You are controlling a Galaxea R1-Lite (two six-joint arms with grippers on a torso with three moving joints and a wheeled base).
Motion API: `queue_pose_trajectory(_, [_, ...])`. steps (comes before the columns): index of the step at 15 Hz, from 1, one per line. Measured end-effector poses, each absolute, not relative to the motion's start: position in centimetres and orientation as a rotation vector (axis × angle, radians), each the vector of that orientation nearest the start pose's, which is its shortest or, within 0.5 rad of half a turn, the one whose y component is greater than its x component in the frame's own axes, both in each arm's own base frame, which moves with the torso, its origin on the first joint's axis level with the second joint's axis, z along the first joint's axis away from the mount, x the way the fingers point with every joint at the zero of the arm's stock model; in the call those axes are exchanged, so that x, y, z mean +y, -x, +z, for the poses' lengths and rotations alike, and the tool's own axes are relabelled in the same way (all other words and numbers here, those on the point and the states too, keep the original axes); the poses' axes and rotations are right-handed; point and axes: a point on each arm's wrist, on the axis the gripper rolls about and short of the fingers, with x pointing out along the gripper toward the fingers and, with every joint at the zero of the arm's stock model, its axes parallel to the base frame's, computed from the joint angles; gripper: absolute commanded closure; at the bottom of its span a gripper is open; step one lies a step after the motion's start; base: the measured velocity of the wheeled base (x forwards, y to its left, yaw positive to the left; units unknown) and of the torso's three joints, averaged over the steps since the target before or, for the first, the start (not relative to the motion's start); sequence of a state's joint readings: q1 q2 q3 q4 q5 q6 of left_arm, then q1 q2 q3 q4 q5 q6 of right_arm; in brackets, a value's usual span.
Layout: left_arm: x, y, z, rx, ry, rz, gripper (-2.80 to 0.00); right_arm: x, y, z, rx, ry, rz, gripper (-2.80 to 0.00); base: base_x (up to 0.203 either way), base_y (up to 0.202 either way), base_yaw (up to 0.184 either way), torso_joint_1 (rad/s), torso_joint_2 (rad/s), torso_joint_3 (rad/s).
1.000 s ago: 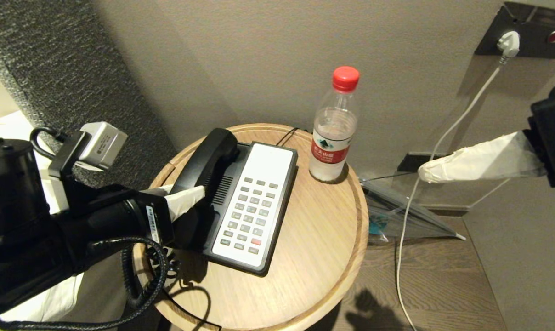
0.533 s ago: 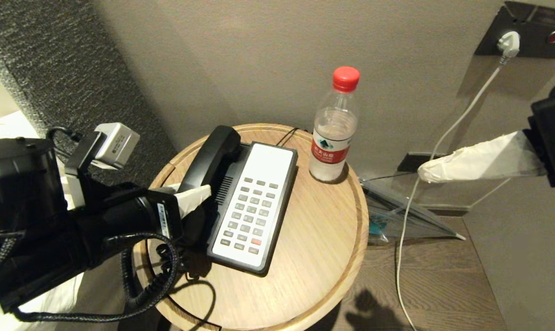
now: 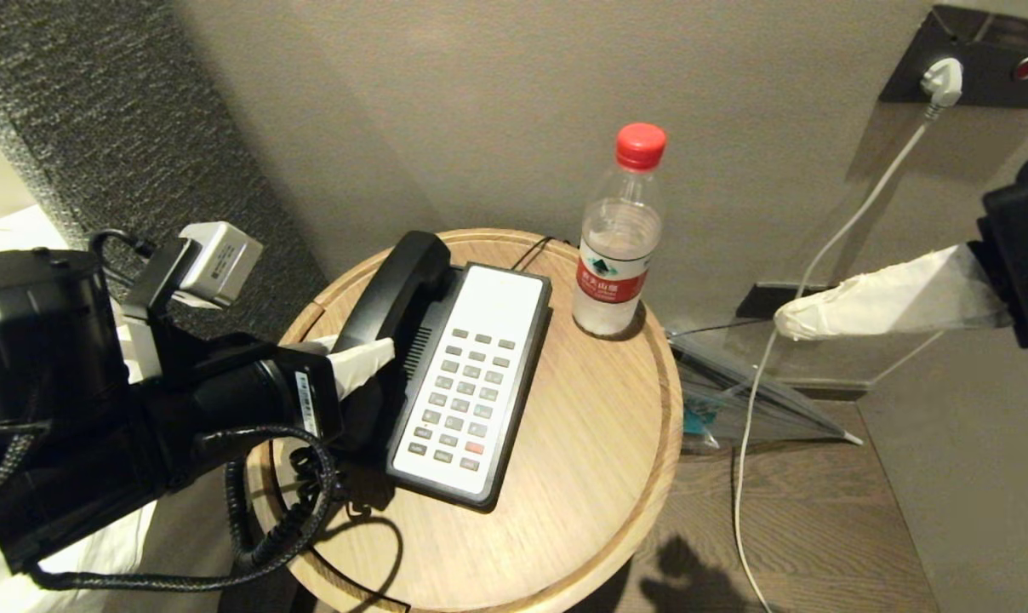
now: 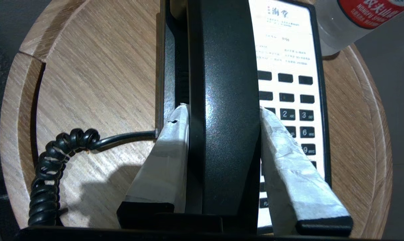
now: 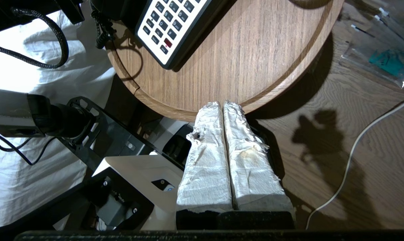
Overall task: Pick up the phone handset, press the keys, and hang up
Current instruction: Put the handset back
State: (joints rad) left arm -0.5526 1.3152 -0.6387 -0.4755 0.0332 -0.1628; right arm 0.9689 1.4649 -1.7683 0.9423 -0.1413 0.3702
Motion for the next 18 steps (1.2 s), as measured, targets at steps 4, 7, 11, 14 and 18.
queue_pose_trajectory(4, [-11.5, -17.8, 22.5, 0.205, 0.107, -0.529, 0.00, 15.9, -11.3, 36.2, 0.693, 0.004, 0.678, 0.00, 0.000, 0.000, 0.000, 0.000, 0.00, 0.000])
queue_pose_trajectory(7, [-11.6, -17.8, 21.9, 0.224, 0.087, -0.524, 0.00, 15.9, -11.3, 36.2, 0.695, -0.012, 0.675, 0.00, 0.000, 0.000, 0.000, 0.000, 0.00, 0.000])
queue_pose_trajectory(11, [-11.7, -18.0, 21.2, 0.248, 0.078, -0.522, 0.00, 15.9, -11.3, 36.2, 0.694, -0.015, 0.676, 0.00, 0.000, 0.000, 0.000, 0.000, 0.00, 0.000])
queue_pose_trajectory(14, [-11.8, -18.1, 20.7, 0.267, 0.072, -0.522, 0.00, 16.0, -11.4, 36.2, 0.692, -0.016, 0.677, 0.00, 0.000, 0.000, 0.000, 0.000, 0.00, 0.000])
queue_pose_trajectory(18, [-11.9, -18.2, 19.9, 0.279, 0.068, -0.521, 0.00, 16.0, -11.4, 36.2, 0.693, -0.017, 0.678, 0.00, 0.000, 0.000, 0.000, 0.000, 0.00, 0.000])
